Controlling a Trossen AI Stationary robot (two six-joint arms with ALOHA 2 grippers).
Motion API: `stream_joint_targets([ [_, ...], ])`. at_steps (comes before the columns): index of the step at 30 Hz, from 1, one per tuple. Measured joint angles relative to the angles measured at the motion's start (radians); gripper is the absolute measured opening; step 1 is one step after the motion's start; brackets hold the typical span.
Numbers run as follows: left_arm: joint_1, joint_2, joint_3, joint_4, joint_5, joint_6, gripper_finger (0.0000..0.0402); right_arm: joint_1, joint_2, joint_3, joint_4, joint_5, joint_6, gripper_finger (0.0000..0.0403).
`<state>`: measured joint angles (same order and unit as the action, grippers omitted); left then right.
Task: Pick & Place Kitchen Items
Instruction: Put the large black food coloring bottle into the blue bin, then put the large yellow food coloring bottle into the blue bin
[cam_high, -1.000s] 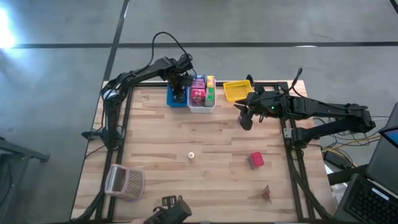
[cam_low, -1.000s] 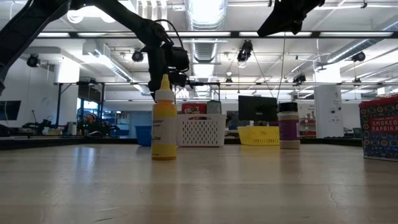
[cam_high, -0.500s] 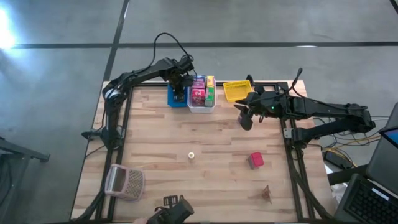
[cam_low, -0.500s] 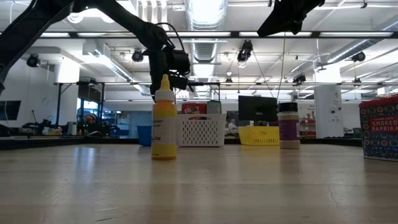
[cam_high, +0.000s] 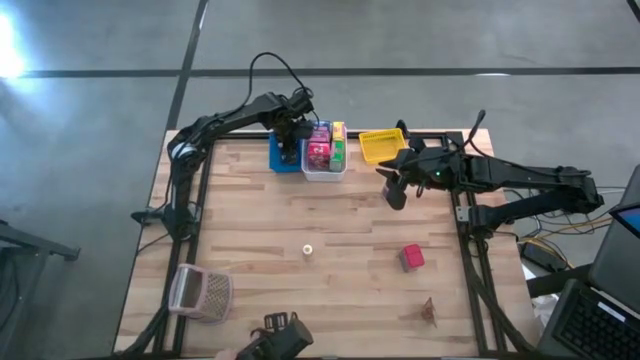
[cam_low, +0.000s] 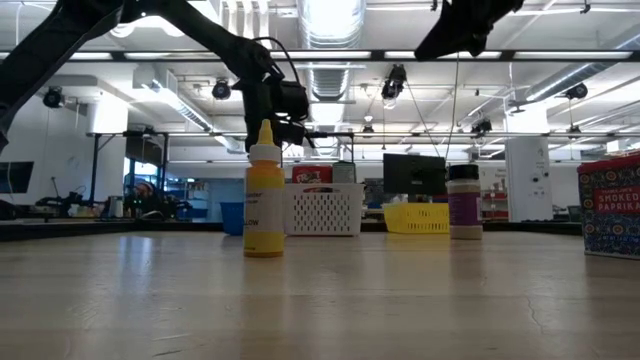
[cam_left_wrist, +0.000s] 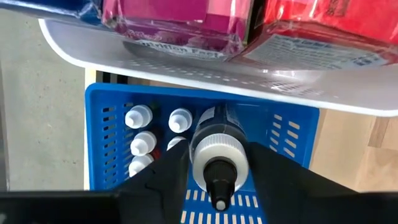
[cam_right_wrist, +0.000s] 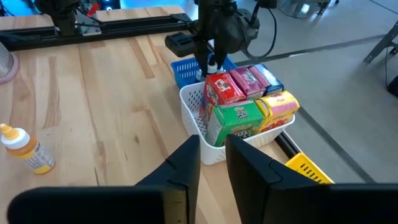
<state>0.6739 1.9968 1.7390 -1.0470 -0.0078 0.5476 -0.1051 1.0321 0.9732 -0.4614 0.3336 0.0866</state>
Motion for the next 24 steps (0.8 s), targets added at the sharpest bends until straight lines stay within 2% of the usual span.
stream_joint_targets([
  [11, -0.001, -0.002, 0.045, -0.029, -0.002, 0.001, 0.0223, 0.000, 0.000, -0.019, -0.001, 0.000, 0.009, 0.0052],
  [17, -0.001, -0.005, 0.157, -0.169, -0.040, -0.008, 0.0229, 0.000, 0.000, -0.020, -0.001, 0.000, 0.013, 0.0064],
  [24, -0.013, -0.057, 0.245, -0.351, -0.039, -0.130, 0.0228, 0.002, 0.000, -0.025, -0.001, 0.000, 0.019, 0.0087],
])
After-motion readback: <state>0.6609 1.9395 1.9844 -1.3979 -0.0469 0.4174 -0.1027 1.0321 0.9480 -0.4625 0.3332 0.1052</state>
